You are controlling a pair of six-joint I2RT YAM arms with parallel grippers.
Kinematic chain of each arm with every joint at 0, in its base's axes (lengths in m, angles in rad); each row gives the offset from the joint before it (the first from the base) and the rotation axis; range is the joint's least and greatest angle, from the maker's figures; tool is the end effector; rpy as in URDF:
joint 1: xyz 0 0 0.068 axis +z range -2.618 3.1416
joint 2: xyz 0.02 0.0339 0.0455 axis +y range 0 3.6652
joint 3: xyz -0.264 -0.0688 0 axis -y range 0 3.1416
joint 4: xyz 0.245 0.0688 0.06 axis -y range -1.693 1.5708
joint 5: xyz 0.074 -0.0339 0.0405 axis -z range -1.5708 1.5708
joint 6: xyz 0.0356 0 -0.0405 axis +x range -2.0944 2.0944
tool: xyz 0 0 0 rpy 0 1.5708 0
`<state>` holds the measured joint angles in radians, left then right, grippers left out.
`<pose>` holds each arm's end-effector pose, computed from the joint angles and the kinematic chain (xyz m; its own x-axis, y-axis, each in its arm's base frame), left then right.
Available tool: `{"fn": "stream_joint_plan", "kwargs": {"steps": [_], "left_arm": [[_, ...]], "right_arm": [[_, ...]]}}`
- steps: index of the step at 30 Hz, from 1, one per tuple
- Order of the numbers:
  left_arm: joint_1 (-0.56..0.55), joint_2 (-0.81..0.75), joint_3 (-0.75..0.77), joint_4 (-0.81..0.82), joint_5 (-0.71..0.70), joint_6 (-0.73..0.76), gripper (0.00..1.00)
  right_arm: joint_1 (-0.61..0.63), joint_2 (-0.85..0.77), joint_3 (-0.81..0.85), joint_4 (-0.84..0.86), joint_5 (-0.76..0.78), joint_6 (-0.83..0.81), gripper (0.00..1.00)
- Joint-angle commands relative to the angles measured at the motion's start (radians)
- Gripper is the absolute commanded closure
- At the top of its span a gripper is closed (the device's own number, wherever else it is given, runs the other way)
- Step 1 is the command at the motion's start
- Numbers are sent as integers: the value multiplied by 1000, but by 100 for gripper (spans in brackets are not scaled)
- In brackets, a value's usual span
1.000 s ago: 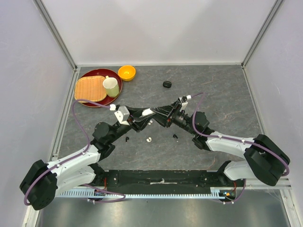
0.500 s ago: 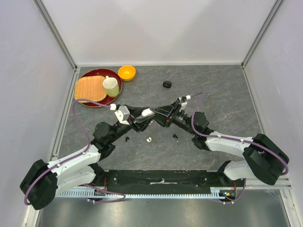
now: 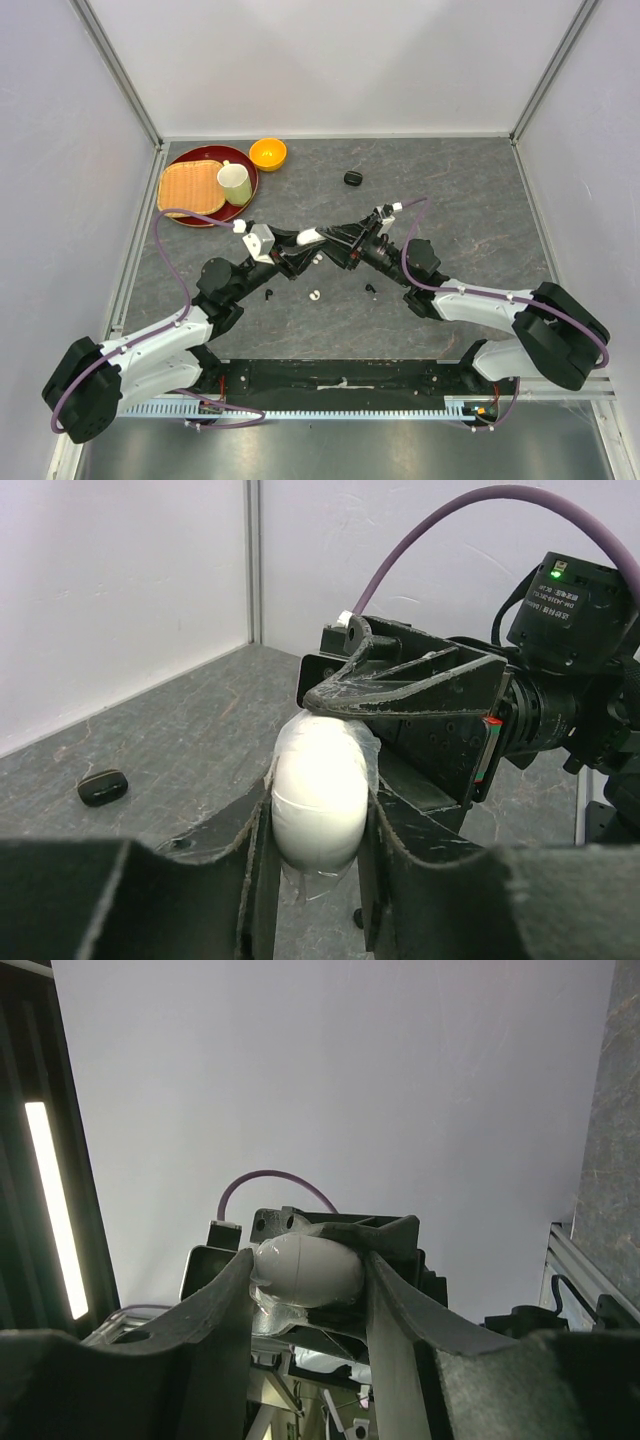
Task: Insert the wireless bluetooth earbuds into the charging case
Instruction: Open the charging case.
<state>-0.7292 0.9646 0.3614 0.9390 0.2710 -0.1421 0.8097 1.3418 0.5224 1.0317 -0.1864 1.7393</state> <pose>0.1485 -0.1455 0.2766 0.1256 -0.2952 -0.9471 0.8569 0.5135 -0.0464 0.1868 0.2056 0.2555 -0.8490 0.5133 0.1254 -0.0030 -0.2421 0.9703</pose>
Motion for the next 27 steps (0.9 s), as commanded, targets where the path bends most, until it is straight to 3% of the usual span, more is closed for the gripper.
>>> {"fn": "stream_joint_plan", "kwargs": {"steps": [1,6,8,9,10,11,12,14,15,19,23,25,27], "left_arm": [[-1,5,19,57,-12,-10,66],[-3,2,8,67,-15,-7,79],[-3,-3,5,73,-16,-7,91],[-3,-4,-1,73,-16,-5,96],[-1,-6,-1,73,-16,-5,98],[-1,-9,-4,75,-16,-5,98],[-3,-12,-7,76,-18,-8,98],[-1,-17,-10,76,-15,-8,98],[-3,-24,-16,80,-12,-5,98],[-3,-49,-58,147,-4,-1,98],[-1,-76,-76,155,19,10,98],[-1,-87,-87,176,14,7,98],[-1,-84,-117,234,-13,-16,98]], "right_arm": [[11,20,22,70,10,25,100],[11,28,18,83,11,28,100],[11,22,11,91,25,25,97],[11,20,5,90,28,20,91],[11,16,1,88,36,16,73],[11,7,-5,85,45,8,64],[11,2,-16,85,60,0,48],[9,-13,-22,76,71,-23,33],[5,-21,-27,71,79,-68,19],[-23,-88,-25,-13,97,-208,7],[-55,-246,74,-429,136,-513,5],[-56,-289,197,-696,168,-823,2],[-56,-325,305,-838,151,-1051,2]]}}
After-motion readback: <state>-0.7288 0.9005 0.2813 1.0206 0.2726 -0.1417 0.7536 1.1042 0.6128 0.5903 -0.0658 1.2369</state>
